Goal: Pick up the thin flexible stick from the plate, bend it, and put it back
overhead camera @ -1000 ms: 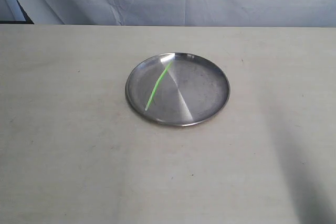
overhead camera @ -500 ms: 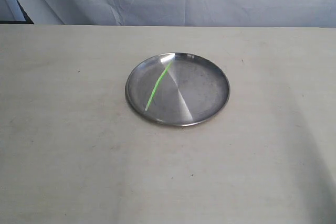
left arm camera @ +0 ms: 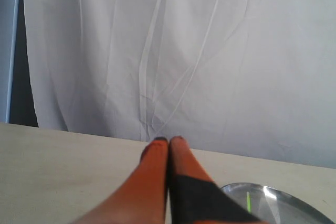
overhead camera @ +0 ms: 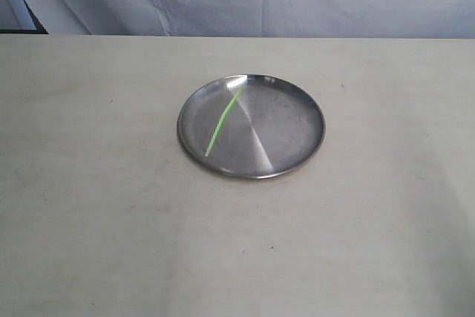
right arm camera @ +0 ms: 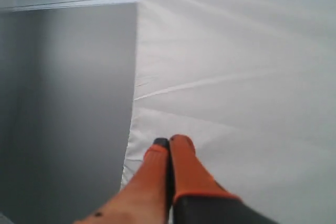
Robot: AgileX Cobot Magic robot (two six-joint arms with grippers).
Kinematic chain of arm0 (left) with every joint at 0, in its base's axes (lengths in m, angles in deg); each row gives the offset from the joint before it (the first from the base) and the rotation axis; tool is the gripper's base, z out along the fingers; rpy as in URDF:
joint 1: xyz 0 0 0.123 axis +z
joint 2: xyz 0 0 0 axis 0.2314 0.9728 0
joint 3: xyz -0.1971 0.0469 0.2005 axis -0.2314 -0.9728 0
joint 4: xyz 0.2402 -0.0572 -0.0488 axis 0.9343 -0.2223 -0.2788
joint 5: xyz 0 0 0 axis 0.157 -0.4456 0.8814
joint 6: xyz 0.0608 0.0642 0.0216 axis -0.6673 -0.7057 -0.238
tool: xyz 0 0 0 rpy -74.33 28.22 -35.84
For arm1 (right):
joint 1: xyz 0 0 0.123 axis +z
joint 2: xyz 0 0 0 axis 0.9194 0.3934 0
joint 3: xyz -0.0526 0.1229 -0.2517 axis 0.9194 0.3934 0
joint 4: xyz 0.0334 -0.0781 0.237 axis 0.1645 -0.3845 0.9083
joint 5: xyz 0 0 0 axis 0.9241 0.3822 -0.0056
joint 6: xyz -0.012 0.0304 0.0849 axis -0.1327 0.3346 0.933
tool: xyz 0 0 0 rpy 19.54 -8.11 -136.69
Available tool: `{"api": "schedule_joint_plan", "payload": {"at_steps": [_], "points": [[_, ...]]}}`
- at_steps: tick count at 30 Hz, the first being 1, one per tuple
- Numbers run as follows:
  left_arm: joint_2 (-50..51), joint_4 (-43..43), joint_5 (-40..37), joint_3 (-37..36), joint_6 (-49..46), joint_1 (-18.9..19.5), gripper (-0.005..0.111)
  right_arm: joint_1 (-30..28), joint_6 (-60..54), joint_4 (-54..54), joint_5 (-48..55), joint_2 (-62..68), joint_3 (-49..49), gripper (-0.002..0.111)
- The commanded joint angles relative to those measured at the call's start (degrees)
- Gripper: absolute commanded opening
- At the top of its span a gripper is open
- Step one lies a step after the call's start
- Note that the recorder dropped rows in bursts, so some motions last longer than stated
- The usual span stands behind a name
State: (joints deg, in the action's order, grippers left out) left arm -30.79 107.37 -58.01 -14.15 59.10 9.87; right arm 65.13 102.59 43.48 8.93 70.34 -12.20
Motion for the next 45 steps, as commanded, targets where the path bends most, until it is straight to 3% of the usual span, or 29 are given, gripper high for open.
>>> {"api": "schedule_joint_plan", "payload": {"at_steps": [1, 6, 9, 12, 14, 20, 22, 30, 36, 45], "points": [[-0.46, 0.39, 0.2, -0.15, -0.03, -0.01, 0.0, -0.25, -33.66, -9.16, -1.71, 7.11, -12.08, -0.001], [-0.46, 0.39, 0.2, -0.15, -0.03, -0.01, 0.0, -0.25, -53.19, -11.01, 3.2, 29.02, -33.0, -0.001], [-0.46, 0.39, 0.2, -0.15, -0.03, -0.01, 0.0, 0.01, -51.29, -21.88, 18.71, 45.46, -50.28, -0.001], [-0.46, 0.39, 0.2, -0.15, -0.03, -0.01, 0.0, 3.46, -38.71, -36.96, 30.64, 60.44, -67.82, -0.001], [-0.46, 0.39, 0.2, -0.15, -0.03, -0.01, 0.0, 5.73, -29.57, -37.54, 38.12, 70.18, -77.63, -0.001], [-0.46, 0.39, 0.31, -0.19, -0.03, -0.01, 0.0, 13.71, -34.43, -38.15, 79.04, 96.3, -100.34, -0.001], [-0.46, 0.39, 0.31, -0.19, -0.03, -0.01, 0.0, 15.78, -34.77, -38.4, 83.74, 102.42, -103.44, -0.001], [-0.46, 0.39, 0.31, -0.19, -0.03, -0.01, 0.0, 23.26, -34.77, -38.83, 86.69, 117.49, -103.82, -0.001], [-0.46, 0.39, 0.31, -0.19, -0.03, -0.01, 0.0, 28.71, -27.68, -41.61, 91.31, 125.35, -103.96, -0.001], [-0.46, 0.39, 0.31, -0.19, -0.03, -0.01, 0.0, 30.28, -28.21, -33.45, 91.15, 129.38, -103.96, -0.001]]}}
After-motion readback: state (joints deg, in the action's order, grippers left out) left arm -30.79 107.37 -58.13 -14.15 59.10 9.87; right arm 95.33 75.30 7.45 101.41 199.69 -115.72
